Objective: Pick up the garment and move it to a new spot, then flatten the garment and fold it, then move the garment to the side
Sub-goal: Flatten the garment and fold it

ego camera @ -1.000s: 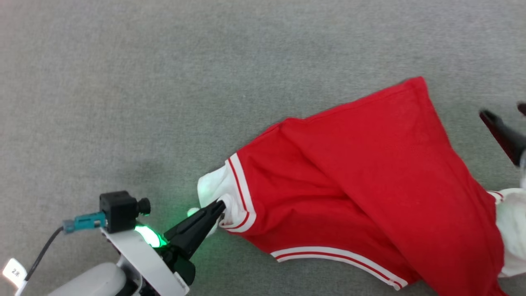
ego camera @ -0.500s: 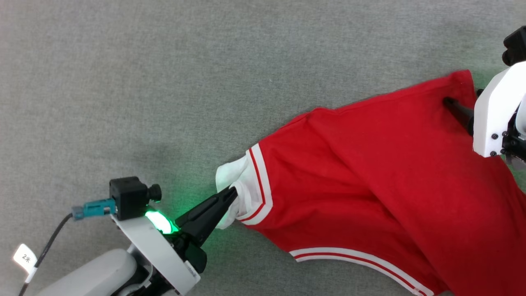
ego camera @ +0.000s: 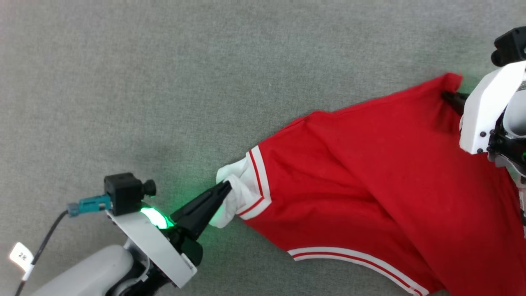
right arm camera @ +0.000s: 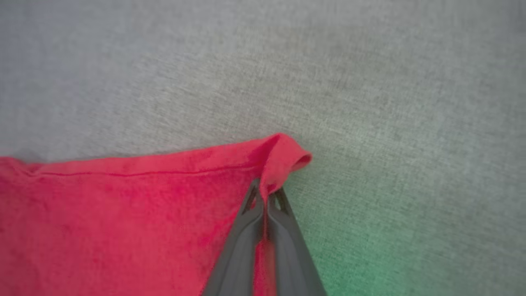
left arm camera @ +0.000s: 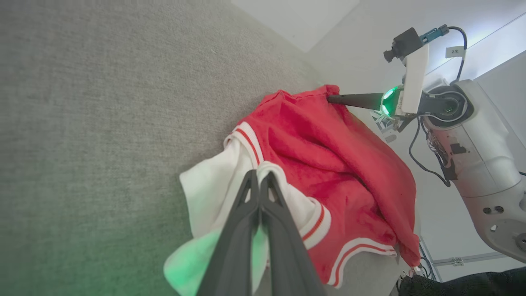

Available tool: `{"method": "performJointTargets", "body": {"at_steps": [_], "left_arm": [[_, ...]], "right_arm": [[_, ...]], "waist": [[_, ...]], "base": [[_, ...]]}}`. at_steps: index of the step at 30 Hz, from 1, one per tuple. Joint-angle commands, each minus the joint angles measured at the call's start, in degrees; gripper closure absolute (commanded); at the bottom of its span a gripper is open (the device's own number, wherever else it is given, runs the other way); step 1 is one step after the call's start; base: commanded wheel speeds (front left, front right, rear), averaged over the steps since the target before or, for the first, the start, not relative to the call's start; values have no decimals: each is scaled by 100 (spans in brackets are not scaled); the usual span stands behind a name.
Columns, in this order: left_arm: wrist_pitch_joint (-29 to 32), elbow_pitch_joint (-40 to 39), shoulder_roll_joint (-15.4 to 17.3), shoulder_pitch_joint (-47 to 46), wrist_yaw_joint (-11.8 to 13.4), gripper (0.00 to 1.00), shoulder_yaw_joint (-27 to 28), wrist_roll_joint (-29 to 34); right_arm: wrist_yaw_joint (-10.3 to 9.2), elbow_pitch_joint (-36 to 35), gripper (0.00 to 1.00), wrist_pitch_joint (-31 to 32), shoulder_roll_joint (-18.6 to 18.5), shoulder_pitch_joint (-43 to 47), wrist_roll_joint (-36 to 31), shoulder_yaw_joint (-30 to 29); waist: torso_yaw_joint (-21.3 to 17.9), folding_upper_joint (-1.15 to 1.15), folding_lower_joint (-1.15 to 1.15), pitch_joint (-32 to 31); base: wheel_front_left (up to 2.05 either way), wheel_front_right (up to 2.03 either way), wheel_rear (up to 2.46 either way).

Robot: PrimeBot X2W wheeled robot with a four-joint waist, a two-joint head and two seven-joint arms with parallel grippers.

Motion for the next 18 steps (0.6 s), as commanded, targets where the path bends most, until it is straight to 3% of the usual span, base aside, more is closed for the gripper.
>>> {"method": "performJointTargets", "body": {"at_steps": [1,10,18], "left_arm": [[7,38,-10,30,13,100,106,-2],[6,147,144,-388,14,100,729,106],[214,335,332,-1980,14,100,977,-228]], "right_arm": [[4,73,100,-322,40,-41,34,-121],[3,437,100,-1578,162,-394,-173,-939],[2,680,100,-2486,411,-1435,-642,-2154]], "waist": [[-95,0,0,-149],[-341,0,0,-449],[-602,0,0,-315]], "base": [[0,0,0],[0,0,0],[0,0,0]]}}
